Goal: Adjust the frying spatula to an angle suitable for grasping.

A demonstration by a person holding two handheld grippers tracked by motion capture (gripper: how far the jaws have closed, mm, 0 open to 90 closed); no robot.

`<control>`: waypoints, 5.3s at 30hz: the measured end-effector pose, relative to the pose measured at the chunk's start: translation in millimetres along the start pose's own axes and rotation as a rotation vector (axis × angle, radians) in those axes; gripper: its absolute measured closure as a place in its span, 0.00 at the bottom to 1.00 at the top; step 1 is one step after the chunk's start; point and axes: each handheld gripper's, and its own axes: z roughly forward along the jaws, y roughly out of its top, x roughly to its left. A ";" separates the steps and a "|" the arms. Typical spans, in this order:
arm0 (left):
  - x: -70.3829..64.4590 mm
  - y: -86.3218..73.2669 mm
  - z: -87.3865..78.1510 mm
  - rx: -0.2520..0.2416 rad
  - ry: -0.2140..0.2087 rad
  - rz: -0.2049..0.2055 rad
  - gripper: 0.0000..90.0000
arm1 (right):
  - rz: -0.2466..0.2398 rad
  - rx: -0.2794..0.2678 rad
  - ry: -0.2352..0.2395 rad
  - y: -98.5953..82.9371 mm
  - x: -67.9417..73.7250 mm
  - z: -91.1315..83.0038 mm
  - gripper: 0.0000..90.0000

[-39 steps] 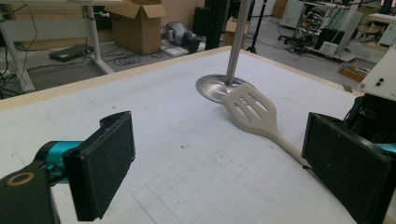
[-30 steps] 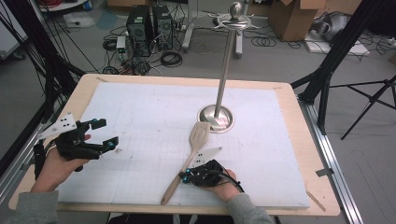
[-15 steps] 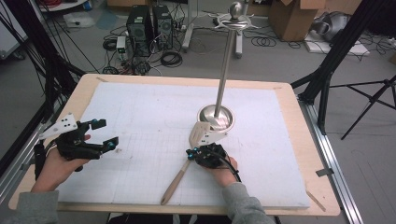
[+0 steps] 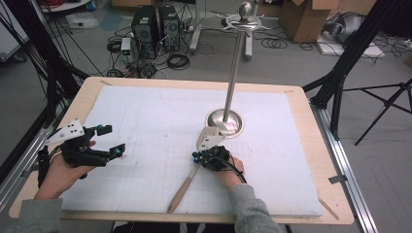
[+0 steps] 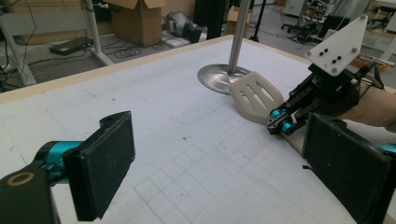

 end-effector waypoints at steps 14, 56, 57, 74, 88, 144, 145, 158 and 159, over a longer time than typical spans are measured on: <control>0.2 -2.4 -4.3 -0.005 0.005 -0.009 0.11 | 0.016 0.043 -0.012 -12.1 -1.5 -20.1 1.00; 0.7 -0.8 -4.4 -0.025 0.007 -0.015 0.11 | -0.062 -0.008 0.145 -0.2 56.0 -17.1 1.00; 0.8 -1.0 -4.2 -0.024 0.008 -0.015 0.11 | -0.052 -0.006 0.149 0.7 56.8 -15.5 1.00; 0.3 -1.4 0.4 -0.019 -0.001 -0.015 0.11 | 0.010 0.007 0.079 10.3 56.2 0.6 1.00; 0.6 -0.7 -2.2 -0.024 -0.001 -0.015 0.11 | 0.109 0.046 -0.026 22.5 45.7 14.4 1.00; 3.0 -3.8 -1.2 -0.013 -0.001 -0.026 0.11 | -0.110 0.246 0.004 14.6 -0.9 -29.2 1.00; 2.8 -3.9 -1.0 -0.015 0.000 -0.027 0.11 | -0.110 0.246 0.004 14.6 -0.9 -29.2 1.00; 2.6 -4.3 -1.1 -0.015 -0.001 -0.026 0.11 | -0.079 0.258 0.019 4.6 4.9 -32.4 1.00; 2.5 -4.2 -1.1 -0.014 0.000 -0.026 0.11 | -0.068 0.249 0.023 3.4 5.1 -33.8 1.00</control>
